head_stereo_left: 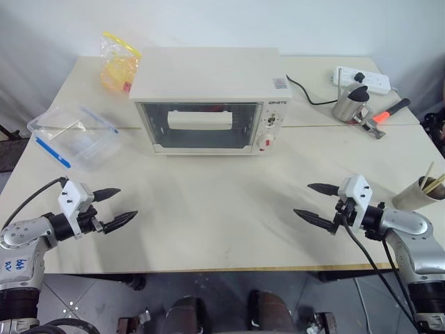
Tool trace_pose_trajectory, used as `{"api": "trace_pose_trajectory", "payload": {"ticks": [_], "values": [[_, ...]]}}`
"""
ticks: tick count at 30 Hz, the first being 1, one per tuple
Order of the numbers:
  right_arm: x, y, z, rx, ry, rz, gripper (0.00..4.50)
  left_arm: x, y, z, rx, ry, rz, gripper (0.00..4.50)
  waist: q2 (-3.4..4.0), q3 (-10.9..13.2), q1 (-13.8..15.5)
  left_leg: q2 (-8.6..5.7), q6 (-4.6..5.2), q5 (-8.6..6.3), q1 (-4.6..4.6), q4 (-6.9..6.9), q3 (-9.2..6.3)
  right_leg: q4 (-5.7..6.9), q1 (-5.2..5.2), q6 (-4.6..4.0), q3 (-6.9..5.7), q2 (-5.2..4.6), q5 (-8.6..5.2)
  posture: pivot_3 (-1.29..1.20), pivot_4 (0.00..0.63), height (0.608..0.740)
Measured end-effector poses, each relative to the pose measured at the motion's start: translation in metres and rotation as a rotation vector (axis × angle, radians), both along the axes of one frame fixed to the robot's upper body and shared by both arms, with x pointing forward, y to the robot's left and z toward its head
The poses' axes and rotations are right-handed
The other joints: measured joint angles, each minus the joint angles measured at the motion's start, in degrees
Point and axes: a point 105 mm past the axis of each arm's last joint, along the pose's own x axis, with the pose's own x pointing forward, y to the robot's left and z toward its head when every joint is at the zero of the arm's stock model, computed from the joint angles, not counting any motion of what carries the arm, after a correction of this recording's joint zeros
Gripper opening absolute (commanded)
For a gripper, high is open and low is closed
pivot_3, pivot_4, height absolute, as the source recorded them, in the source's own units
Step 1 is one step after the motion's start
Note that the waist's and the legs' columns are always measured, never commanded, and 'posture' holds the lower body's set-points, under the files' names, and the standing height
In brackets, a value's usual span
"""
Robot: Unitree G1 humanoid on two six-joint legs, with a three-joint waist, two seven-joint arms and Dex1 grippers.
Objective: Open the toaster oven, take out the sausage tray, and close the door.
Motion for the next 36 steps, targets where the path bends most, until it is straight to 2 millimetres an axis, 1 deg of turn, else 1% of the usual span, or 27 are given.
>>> {"api": "trace_pose_trajectory", "payload": {"ticks": [2,5,8,10,13,16,18,20,22,24,25,27,29,31,36], "values": [[-0.001,0.003,0.003,-0.001,-0.006,0.012,4.50,0.001,-0.001,0.002,-0.004,-0.006,0.000,4.45,0.00,0.0,0.0,0.00,0.00,0.00,0.00,0.00,0.00,0.00,0.00,0.00,0.00,0.00,0.00,0.00,0.150,0.740],[0.001,0.014,0.016,0.007,-0.022,0.049,4.50,0.006,-0.002,0.004,-0.029,-0.005,0.025,4.45,0.00,0.0,-0.1,0.01,0.00,0.00,0.00,0.03,0.00,0.02,0.00,0.00,0.01,0.00,0.00,0.00,0.150,0.740],[0.005,0.032,0.032,0.032,0.008,0.102,4.50,0.010,-0.007,0.012,-0.055,-0.022,0.038,4.45,0.00,0.0,-0.1,0.04,0.00,0.00,0.00,0.05,-0.03,0.07,-0.01,0.00,0.01,0.00,0.00,0.00,0.150,0.740],[0.008,0.050,0.044,0.042,0.014,0.152,4.50,0.013,-0.011,0.020,-0.083,-0.060,0.041,4.45,0.00,0.0,-0.1,0.04,0.00,0.00,-0.01,0.06,-0.02,0.07,-0.02,0.00,0.02,0.00,0.00,0.00,0.150,0.740],[0.016,0.082,0.065,0.083,-0.007,0.232,4.50,0.015,-0.019,0.034,-0.127,-0.128,0.037,4.45,0.00,0.0,-0.1,0.03,-0.01,0.00,-0.01,0.07,-0.04,0.10,-0.03,0.00,0.01,0.00,0.00,0.00,0.150,0.740],[0.024,0.115,0.083,0.115,-0.046,0.311,4.50,0.019,-0.021,0.045,-0.164,-0.175,0.040,4.45,0.00,0.0,-0.1,0.00,-0.02,0.01,-0.02,0.08,-0.04,0.13,-0.05,0.00,0.00,0.01,0.00,0.00,0.150,0.740],[0.028,0.125,0.088,0.131,-0.039,0.332,4.50,0.019,-0.019,0.048,-0.167,-0.194,0.051,4.45,-0.01,0.0,-0.1,-0.02,-0.02,-0.01,-0.04,0.08,-0.04,0.11,-0.06,0.00,-0.01,0.00,0.00,0.00,0.150,0.740],[0.037,0.135,0.093,0.141,-0.036,0.348,4.50,0.017,-0.015,0.050,-0.185,-0.218,0.077,4.45,-0.02,0.0,-0.1,-0.04,-0.01,-0.03,-0.05,0.09,-0.04,0.11,-0.06,0.04,-0.04,0.00,0.02,0.00,0.150,0.740],[0.052,0.157,0.107,0.158,-0.070,0.383,4.50,0.018,-0.013,0.057,-0.235,-0.268,0.105,4.45,-0.02,0.0,-0.4,-0.06,-0.02,-0.02,-0.06,0.13,0.05,0.11,-0.09,0.04,-0.01,0.01,0.03,0.00,0.150,0.740],[0.057,0.174,0.122,0.157,-0.122,0.434,4.50,0.016,-0.016,0.063,-0.240,-0.302,0.104,4.45,-0.02,0.0,-0.6,-0.04,-0.04,-0.01,-0.04,0.12,0.00,0.24,-0.10,0.04,-0.05,0.06,0.02,0.00,0.150,0.740],[0.060,0.178,0.124,0.150,-0.129,0.445,4.50,0.015,-0.016,0.064,-0.235,-0.308,0.106,4.45,-0.02,0.0,-0.6,-0.04,-0.09,-0.04,-0.03,0.12,-0.03,0.33,-0.12,0.04,-0.07,0.08,0.02,0.00,0.150,0.740],[0.065,0.178,0.121,0.143,-0.118,0.449,4.50,0.011,-0.013,0.062,-0.229,-0.308,0.121,4.45,-0.02,0.0,-0.6,-0.04,-0.11,-0.06,-0.04,0.08,-0.03,0.34,-0.17,0.04,-0.06,0.08,0.02,0.00,0.150,0.740],[0.066,0.183,0.121,0.146,-0.117,0.475,4.50,0.009,-0.010,0.059,-0.232,-0.305,0.140,4.45,-0.02,0.0,-0.6,-0.05,-0.11,-0.06,-0.06,0.07,-0.02,0.34,-0.20,0.04,-0.06,0.08,0.02,0.00,0.150,0.740],[0.063,0.189,0.122,0.135,-0.115,0.510,4.50,0.006,-0.012,0.058,-0.234,-0.305,0.141,4.45,-0.04,0.0,-0.6,-0.04,-0.11,-0.06,-0.06,0.08,-0.02,0.34,-0.21,0.04,-0.07,0.08,0.02,0.00,0.150,0.740],[0.053,0.188,0.116,0.104,-0.089,0.585,4.50,0.003,-0.012,0.061,-0.255,-0.303,0.147,4.45,-0.05,0.1,-0.6,-0.01,-0.12,-0.07,-0.06,0.09,0.00,0.34,-0.22,0.03,-0.04,0.09,0.02,0.00,0.150,0.740]]}}
